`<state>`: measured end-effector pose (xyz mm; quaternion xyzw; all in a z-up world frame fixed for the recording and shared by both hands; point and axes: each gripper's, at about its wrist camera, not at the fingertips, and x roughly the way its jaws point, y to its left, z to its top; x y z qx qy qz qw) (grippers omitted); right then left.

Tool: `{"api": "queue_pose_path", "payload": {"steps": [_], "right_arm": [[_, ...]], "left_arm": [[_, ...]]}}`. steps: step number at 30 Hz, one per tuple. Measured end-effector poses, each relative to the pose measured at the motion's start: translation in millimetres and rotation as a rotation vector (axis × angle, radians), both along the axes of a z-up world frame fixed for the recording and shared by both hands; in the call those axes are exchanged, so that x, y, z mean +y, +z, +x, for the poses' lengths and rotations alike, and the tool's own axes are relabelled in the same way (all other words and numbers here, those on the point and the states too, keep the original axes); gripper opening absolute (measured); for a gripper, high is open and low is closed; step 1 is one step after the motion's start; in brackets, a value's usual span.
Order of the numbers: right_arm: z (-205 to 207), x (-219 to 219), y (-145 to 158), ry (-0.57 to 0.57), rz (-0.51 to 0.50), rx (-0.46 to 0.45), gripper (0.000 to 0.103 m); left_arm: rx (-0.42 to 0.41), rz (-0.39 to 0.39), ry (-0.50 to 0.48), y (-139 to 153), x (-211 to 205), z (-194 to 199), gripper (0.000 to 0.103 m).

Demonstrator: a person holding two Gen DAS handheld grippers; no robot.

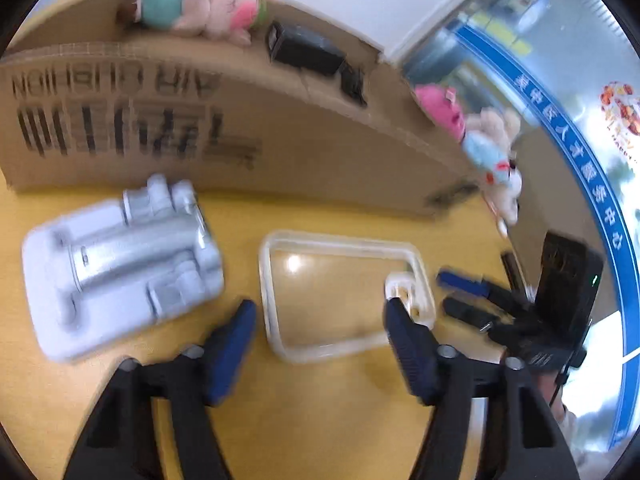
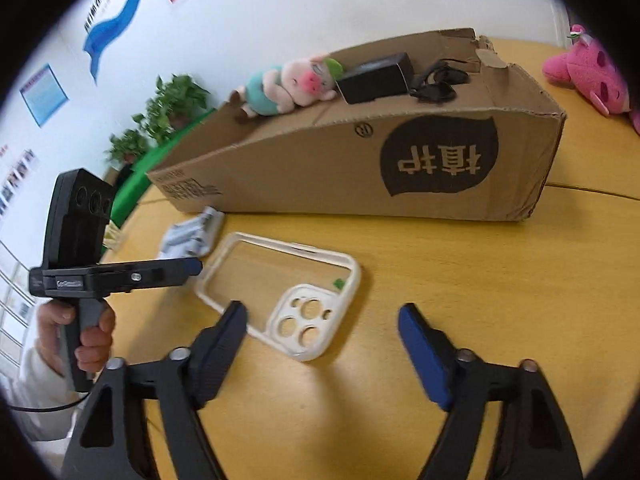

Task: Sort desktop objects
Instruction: 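Position both tools around the rim of the clear phone case, then close the left tool on the case rim while the right tool clamps it too, then carry the phone case into the cardboard box with both tools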

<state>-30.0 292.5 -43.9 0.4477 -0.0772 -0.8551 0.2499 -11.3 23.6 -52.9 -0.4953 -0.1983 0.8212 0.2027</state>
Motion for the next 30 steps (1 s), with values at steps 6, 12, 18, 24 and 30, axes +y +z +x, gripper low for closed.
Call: {"api": "queue_pose_path", "payload": {"steps": [6,12,18,24,30], "right_arm": [[1,-14,-7,-0.023,0.2,0.036,0.03],[5,-13,-8,-0.026,0.255,0.058,0.012],[19,0,50,-0.078,0.18,0.202,0.012],[-11,-19,142,-0.056,0.202,0.433,0.012],[-71,-61,186,0.03,0.152,0.482,0.013]], "left_arm": [[-0.028,-0.069,0.013,-6,-1,0,0.006],[0.016,-0.12,0.002,5,11,13,0.005],[0.195,-0.12,0.003,71,16,16,0.005],[0.411,-0.151,0.066,158,-10,-15,0.004],[0.483,-0.222,0.151,206,-63,-69,0.004]]}}
